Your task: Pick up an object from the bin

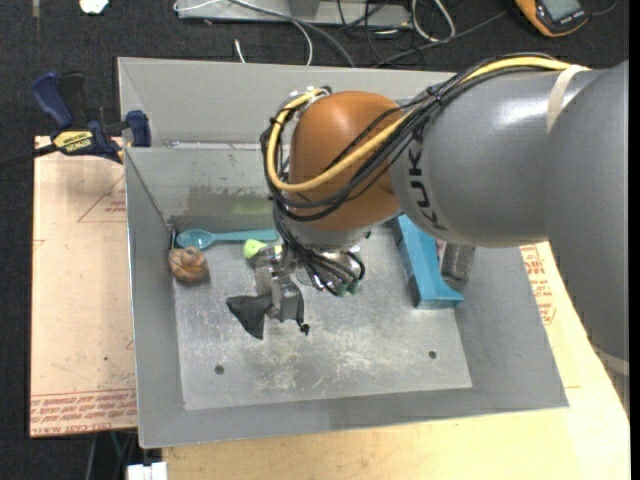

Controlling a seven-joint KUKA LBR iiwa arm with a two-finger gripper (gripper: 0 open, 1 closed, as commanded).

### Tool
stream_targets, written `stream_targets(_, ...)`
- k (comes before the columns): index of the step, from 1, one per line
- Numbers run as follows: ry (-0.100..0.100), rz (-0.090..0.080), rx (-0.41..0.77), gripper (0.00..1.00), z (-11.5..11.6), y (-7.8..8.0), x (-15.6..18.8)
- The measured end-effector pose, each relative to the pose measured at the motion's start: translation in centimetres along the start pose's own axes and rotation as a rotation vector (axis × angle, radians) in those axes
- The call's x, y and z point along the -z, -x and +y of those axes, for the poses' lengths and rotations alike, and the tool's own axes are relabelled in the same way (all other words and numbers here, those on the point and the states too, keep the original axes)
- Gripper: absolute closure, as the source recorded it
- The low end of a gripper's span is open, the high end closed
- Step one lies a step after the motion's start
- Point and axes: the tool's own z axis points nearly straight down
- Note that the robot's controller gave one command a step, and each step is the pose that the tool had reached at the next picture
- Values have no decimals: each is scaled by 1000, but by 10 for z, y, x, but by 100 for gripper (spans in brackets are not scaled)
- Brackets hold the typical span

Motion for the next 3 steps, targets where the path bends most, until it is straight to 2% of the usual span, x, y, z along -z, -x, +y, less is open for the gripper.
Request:
stream_targets(1, -2, -9, 257, 100, 16, 22, -57)
stream_targets(2, 1, 2, 189, 100, 7, 16, -17)
stream_targets(3, 2, 0, 162, 100, -3, 19, 53)
